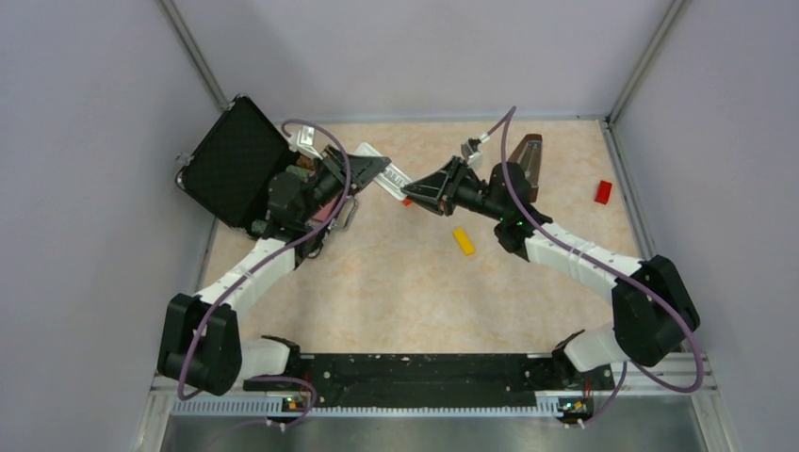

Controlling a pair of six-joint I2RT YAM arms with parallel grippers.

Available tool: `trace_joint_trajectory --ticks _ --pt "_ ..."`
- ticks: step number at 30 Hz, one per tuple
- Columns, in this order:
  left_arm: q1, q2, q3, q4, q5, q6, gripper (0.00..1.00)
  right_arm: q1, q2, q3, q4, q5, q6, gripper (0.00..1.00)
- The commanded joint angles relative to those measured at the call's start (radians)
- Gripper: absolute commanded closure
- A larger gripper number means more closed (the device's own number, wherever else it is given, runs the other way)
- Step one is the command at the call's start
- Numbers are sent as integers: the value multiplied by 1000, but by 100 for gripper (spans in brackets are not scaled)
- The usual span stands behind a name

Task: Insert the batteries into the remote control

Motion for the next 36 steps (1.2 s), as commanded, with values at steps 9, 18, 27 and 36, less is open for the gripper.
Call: trace_joint_trajectory --ticks 9,18,27,36 --pt "-104 -31 62 95 398 98 100 21 103 107 -212 -21 117 88" --pt "-103 -87 75 -88 288 261 100 -11 84 92 -324 -36 85 89" --pt "-71 -99 71 -129 139 228 100 -68 39 52 -231 -215 -93 39" --pt "-56 -100 80 -148 117 183 100 -70 15 74 -189 -356 -232 34"
